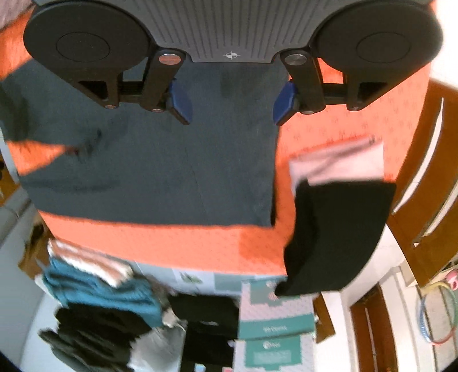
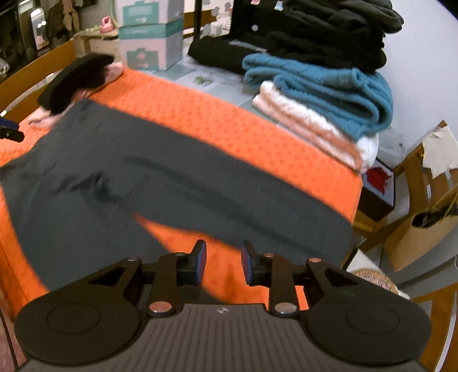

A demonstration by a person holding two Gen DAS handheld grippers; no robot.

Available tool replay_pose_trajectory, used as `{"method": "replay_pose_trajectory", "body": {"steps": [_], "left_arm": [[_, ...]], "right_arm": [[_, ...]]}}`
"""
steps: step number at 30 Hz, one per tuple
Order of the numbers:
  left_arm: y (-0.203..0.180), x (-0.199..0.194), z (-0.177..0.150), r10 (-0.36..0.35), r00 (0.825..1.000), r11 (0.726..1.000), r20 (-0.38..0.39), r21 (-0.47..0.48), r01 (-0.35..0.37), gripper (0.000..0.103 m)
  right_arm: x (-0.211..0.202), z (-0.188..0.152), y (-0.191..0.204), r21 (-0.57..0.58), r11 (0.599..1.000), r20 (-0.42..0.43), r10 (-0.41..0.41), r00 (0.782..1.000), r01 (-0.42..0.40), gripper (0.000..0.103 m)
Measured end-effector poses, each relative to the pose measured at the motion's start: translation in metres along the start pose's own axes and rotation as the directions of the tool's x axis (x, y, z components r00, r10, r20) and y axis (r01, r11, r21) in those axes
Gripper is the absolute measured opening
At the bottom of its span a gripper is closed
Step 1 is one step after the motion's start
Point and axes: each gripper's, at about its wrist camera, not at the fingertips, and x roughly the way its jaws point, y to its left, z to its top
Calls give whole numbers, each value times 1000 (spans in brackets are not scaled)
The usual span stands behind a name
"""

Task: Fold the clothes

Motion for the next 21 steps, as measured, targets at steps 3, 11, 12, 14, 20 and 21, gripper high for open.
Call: {"method": "replay_pose_trajectory", "body": {"steps": [3, 11, 12, 14, 20, 21], "left_arm": [[-6, -4, -20, -3, 999, 999, -36, 33, 4, 65], [-20, -10, -65, 25, 992, 997, -127, 78, -15, 66], [-21, -10, -69, 33, 990, 997, -135, 76, -23, 66], [-25, -13, -75, 46, 989, 996, -143, 79, -35, 67], [-36, -25, -87, 96, 983, 991, -155, 108, -79, 70], [-38, -27, -88, 103, 983, 990, -151, 111, -87, 70]], "right_arm": [[-11, -28, 16, -18, 999, -14, 45, 999, -46, 31], [-18, -84, 58, -148, 971, -50, 184, 982, -190, 31], [-17, -88, 62, -169, 964, -52, 198, 979, -204, 31], [-14, -96, 72, -212, 950, -59, 223, 973, -231, 31], [-1, -114, 96, -398, 884, -97, 225, 970, -245, 31], [1, -118, 98, -419, 876, -93, 219, 971, -238, 31]]}}
